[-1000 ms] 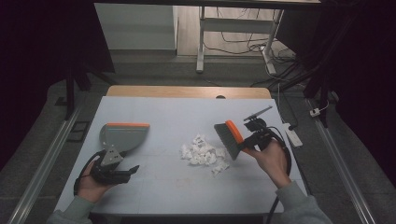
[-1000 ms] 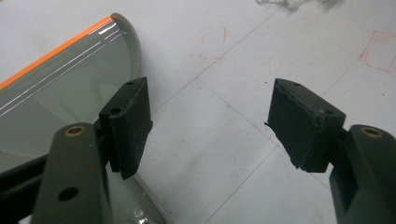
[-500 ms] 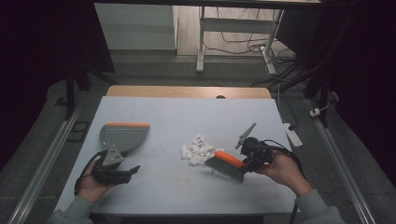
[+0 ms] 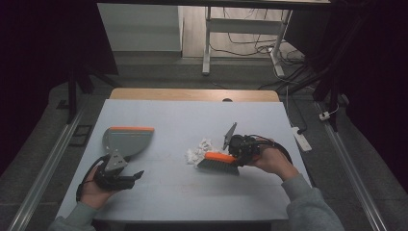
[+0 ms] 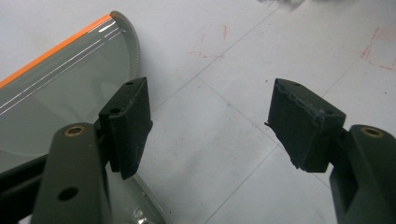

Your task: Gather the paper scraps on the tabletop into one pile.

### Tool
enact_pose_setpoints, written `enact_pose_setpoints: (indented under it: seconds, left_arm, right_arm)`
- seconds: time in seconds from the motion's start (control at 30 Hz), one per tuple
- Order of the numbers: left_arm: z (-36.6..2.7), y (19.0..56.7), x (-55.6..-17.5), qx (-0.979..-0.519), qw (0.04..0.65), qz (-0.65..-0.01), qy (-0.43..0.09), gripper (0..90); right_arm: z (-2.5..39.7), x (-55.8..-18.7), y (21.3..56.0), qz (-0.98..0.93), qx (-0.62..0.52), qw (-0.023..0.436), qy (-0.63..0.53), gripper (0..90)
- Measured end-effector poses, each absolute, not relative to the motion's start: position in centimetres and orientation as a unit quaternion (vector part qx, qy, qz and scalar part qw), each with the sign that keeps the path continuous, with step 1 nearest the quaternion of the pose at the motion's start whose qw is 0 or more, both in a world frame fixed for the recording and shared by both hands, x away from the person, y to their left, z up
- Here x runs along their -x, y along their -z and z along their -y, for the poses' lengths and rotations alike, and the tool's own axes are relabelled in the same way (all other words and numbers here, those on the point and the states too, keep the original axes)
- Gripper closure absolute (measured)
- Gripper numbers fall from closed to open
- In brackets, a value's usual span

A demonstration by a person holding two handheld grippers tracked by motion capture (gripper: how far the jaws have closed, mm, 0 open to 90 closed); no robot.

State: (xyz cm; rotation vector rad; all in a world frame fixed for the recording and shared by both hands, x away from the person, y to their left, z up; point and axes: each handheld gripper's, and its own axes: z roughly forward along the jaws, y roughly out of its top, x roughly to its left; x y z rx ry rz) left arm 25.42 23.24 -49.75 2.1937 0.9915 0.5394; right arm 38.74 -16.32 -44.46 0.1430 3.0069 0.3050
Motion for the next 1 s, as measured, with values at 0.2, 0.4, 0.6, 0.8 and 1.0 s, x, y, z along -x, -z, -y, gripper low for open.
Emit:
enact_pose_setpoints:
  seconds: [0.2, 0.4, 0.6, 0.8, 1.0]
  left_arm:
    - [-23.2, 49.7, -25.4, -0.840, 0.330, -0.378, -0.207, 30.5]
    - [-23.2, 49.7, -25.3, -0.840, 0.331, -0.378, -0.208, 30.5]
    - [-23.2, 49.7, -25.3, -0.838, 0.333, -0.378, -0.207, 30.6]
    - [-23.2, 49.7, -25.3, -0.839, 0.333, -0.378, -0.208, 30.5]
    - [-23.2, 49.7, -25.3, -0.839, 0.333, -0.378, -0.207, 30.6]
  right_arm:
    - [17.8, -38.1, 42.9, -0.978, -0.096, 0.048, -0.178, 69.3]
    - [21.0, -38.3, 41.0, -0.929, -0.283, 0.042, -0.233, 69.3]
    - [23.3, -38.8, 42.7, -0.868, -0.463, -0.005, -0.181, 69.3]
    - [22.9, -39.7, 44.4, -0.854, -0.496, -0.015, -0.153, 69.4]
    - [21.0, -41.1, 45.1, -0.850, -0.497, -0.026, -0.170, 69.4]
